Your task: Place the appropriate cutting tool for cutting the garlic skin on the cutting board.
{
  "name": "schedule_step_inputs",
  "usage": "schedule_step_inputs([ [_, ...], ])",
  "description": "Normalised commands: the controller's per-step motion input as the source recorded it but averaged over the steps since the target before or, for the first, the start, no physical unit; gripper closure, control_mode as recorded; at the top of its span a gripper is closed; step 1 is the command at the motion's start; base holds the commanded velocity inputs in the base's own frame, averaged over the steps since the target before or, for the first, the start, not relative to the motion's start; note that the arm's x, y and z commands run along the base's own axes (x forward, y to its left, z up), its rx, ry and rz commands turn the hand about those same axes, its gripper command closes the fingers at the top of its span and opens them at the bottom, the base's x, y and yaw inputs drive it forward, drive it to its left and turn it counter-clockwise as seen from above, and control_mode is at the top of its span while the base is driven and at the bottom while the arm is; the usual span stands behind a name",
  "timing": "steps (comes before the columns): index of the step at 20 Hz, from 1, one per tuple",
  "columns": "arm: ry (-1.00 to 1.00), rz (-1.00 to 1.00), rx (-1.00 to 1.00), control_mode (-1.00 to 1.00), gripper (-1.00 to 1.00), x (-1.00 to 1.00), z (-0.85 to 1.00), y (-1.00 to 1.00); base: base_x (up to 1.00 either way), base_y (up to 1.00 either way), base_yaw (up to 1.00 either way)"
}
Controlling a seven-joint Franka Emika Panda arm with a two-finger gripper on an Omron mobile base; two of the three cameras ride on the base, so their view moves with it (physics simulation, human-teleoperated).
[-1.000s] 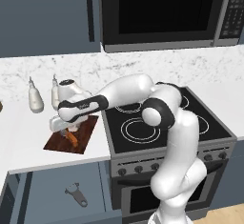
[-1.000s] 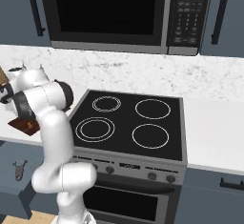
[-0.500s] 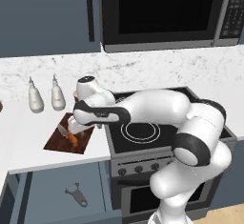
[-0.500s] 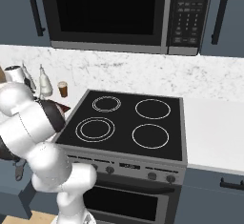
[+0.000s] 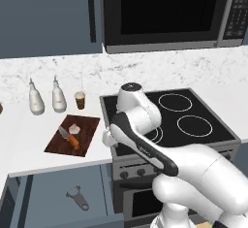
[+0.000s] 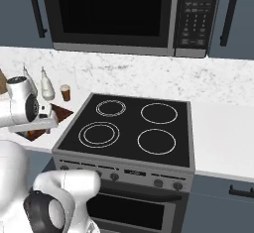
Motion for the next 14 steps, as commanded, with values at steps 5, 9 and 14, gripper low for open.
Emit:
schedule_step_inputs([
  [5, -0.01, -0.06, 0.01, -1.0, -1.0, -1.0, 0.22, -0.78, 0.0, 0.0, 0.0],
  [9, -0.04, -0.08, 0.02, -1.0, -1.0, -1.0, 0.17, -0.65, 0.0, 0.0, 0.0],
  [14, -0.11, -0.15, 0.01, -1.0, -1.0, -1.0, 0.38, -0.35, 0.0, 0.0, 0.0],
])
